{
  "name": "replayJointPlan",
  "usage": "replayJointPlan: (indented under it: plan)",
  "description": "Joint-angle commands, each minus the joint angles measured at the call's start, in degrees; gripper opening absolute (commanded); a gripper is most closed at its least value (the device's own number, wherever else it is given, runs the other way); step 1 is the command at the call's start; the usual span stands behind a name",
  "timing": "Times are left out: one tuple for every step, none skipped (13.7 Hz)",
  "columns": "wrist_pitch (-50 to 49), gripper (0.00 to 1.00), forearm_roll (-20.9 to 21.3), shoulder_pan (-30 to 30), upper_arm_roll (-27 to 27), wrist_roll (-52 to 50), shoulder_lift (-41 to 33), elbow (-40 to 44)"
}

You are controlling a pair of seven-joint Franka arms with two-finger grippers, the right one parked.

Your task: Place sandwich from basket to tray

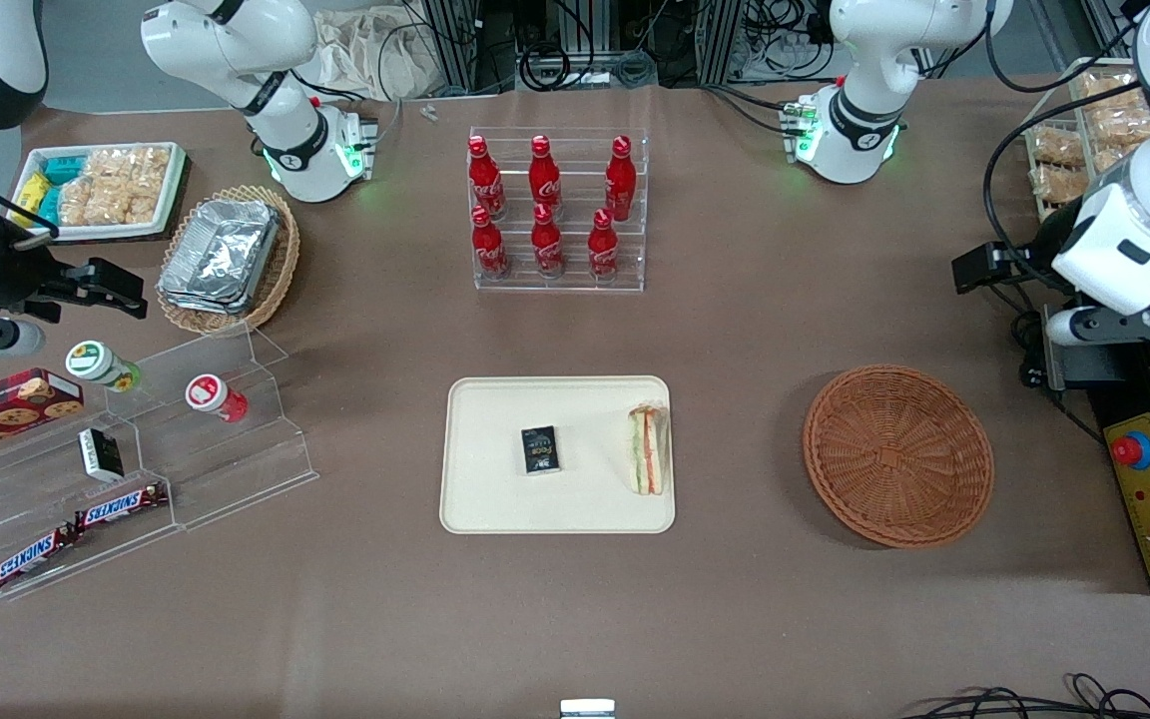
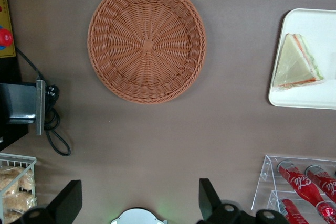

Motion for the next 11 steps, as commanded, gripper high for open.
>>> replayJointPlan:
  plan:
    - [0.2,1.0,1.0,1.0,-0.6,0.8,-2.9,-2.7]
    - [0.2,1.0,1.1,1.0,-0.6,0.9,-3.0,-3.0]
    - [0.2,1.0,1.1,1.0,-0.6,0.9,-3.1,-3.3]
    - [0.7,1.0,1.1,1.0,-0.6,0.8,-3.8,-4.4]
    - [1.4,1.0,1.1,1.0,-0.6,0.8,-4.4,-5.1]
    - [1.6,1.0,0.9,1.0,-0.6,0.8,-4.3,-4.8]
    - [1.5,1.0,0.8,1.0,-0.6,0.6,-4.1,-4.7]
    - [1.5,1.0,0.8,1.0,-0.6,0.5,-3.9,-4.5]
    - [1.4,1.0,0.8,1.0,-0.6,0.2,-3.8,-4.0]
    - [1.2,1.0,0.8,1.0,-0.6,0.2,-3.8,-3.9]
    - [1.0,1.0,0.9,0.8,-0.6,0.3,-3.8,-4.1]
